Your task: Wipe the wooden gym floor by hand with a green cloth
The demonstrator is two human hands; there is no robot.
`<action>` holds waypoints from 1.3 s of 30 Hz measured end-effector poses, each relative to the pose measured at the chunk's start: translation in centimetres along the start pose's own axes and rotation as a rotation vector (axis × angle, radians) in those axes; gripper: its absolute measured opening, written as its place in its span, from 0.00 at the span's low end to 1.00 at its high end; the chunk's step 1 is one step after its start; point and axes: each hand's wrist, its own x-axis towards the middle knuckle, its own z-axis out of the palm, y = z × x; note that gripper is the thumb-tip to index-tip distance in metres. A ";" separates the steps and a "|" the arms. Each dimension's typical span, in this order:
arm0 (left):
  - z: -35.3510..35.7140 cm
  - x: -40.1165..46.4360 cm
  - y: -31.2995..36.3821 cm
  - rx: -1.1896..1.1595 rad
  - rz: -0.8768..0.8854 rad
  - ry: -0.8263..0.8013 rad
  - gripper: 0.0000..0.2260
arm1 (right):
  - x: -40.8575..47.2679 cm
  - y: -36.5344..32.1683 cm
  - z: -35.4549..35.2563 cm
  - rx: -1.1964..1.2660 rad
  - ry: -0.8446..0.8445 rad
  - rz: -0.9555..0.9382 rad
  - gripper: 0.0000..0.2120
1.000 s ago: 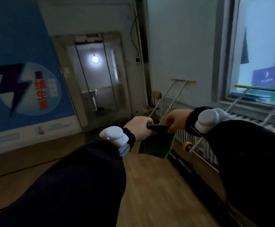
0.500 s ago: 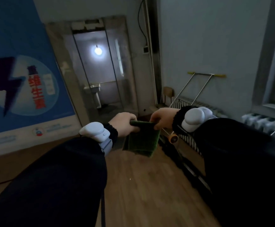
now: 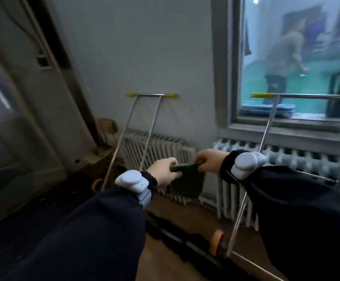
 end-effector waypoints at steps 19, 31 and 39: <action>15.8 47.7 -5.5 -0.612 -0.173 -0.504 0.26 | 30.3 26.5 5.2 0.743 0.293 0.844 0.08; 22.2 61.5 -4.5 0.133 0.602 -0.249 0.27 | 39.1 36.5 6.2 0.160 0.215 0.957 0.31; 22.4 59.5 -4.7 0.400 0.585 -0.548 0.26 | 38.7 32.8 5.3 0.089 0.132 0.978 0.22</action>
